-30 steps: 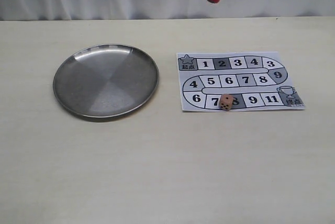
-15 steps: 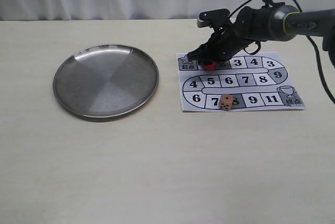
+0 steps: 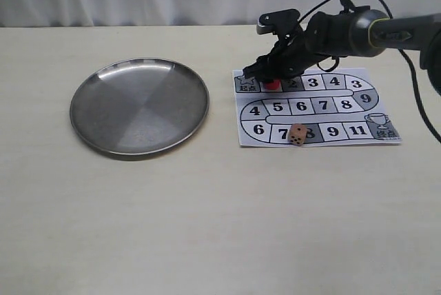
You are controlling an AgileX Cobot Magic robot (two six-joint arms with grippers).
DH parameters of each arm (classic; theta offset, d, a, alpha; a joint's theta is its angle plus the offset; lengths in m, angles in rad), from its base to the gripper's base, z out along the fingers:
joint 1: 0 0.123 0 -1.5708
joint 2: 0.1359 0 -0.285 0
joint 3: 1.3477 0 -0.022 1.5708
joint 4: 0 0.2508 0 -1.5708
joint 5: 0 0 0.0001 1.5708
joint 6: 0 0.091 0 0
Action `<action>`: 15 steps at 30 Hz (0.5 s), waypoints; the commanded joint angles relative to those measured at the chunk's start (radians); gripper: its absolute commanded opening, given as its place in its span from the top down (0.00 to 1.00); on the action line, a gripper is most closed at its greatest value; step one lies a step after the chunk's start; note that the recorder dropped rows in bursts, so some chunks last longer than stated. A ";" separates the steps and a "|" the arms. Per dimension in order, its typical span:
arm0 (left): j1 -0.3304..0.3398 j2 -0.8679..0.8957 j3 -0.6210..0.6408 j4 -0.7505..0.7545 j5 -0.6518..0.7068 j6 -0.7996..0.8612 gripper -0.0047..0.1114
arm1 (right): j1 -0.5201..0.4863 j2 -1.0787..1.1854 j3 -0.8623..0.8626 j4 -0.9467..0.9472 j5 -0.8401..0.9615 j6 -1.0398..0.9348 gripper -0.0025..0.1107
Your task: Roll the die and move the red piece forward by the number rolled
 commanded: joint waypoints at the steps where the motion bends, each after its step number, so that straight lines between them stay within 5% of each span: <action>1: -0.001 -0.001 0.002 0.001 -0.009 -0.002 0.96 | -0.002 -0.035 -0.005 -0.006 -0.012 0.003 0.34; 7: -0.001 -0.001 0.002 0.001 -0.009 -0.002 0.96 | -0.005 -0.281 -0.005 -0.006 0.030 0.003 0.41; 15: -0.001 -0.001 0.002 0.001 -0.009 -0.002 0.96 | -0.035 -0.672 0.030 -0.010 0.160 0.003 0.93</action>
